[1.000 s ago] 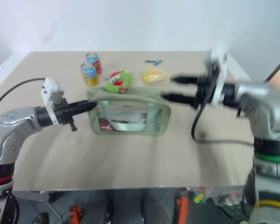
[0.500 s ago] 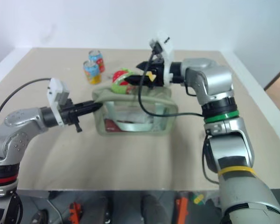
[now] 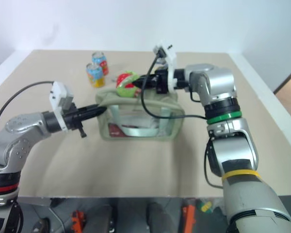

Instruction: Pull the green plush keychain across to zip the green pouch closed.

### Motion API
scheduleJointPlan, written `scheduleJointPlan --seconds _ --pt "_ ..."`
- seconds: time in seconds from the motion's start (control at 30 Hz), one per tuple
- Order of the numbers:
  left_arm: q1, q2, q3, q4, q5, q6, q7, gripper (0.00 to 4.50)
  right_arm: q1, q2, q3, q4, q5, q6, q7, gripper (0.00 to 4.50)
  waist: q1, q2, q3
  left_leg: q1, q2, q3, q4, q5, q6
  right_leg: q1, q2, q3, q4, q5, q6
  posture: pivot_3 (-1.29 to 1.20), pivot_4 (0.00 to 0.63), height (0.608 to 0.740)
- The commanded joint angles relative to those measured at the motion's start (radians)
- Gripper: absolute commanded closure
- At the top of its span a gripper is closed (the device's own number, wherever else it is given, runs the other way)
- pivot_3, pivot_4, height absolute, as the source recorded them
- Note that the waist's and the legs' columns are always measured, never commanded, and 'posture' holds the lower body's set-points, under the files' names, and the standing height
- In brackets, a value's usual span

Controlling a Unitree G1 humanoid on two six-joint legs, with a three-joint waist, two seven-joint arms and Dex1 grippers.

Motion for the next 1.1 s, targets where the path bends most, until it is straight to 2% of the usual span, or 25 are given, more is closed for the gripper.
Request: scheduleJointPlan --seconds 0.03,0.17,0.53,1.1 --pt "-0.005 -0.002 -0.01 -0.013 0.004 -0.004 0.011 4.5 0.01 -0.025 -0.065 -0.118 0.064 -0.018 0.074 4.47 0.001 0.0 0.0 0.0 0.0 0.0 0.0 0.0 0.0 0.0 0.0 0.0 0.0 0.0 0.0 0.0 0.15 0.74" --pt "-0.019 -0.01 -0.02 -0.011 0.006 0.006 0.026 4.5 0.042 -0.036 -0.118 -0.202 0.101 -0.071 0.103 4.47 0.001 0.0 0.0 0.0 0.0 -0.002 0.0 0.0 0.0 0.001 0.0 -0.001 0.0 -0.001 0.0 0.0 0.15 0.74" --pt "-0.067 -0.05 -0.034 -0.002 0.011 0.004 0.057 4.5 0.161 -0.129 -0.214 -0.337 0.106 -0.164 0.053 4.47 -0.002 0.0 0.0 0.0 0.0 -0.003 0.002 0.0 0.0 0.002 0.0 -0.004 0.0 -0.002 0.003 0.0 0.15 0.74" --pt "-0.084 -0.049 -0.054 0.023 0.031 0.0 0.063 4.5 0.194 -0.224 -0.288 -0.278 0.08 -0.274 -0.002 4.47 -0.001 0.0 0.0 0.0 0.0 -0.004 0.001 0.0 0.0 0.002 0.0 -0.004 0.001 -0.002 0.002 0.0 0.15 0.74"
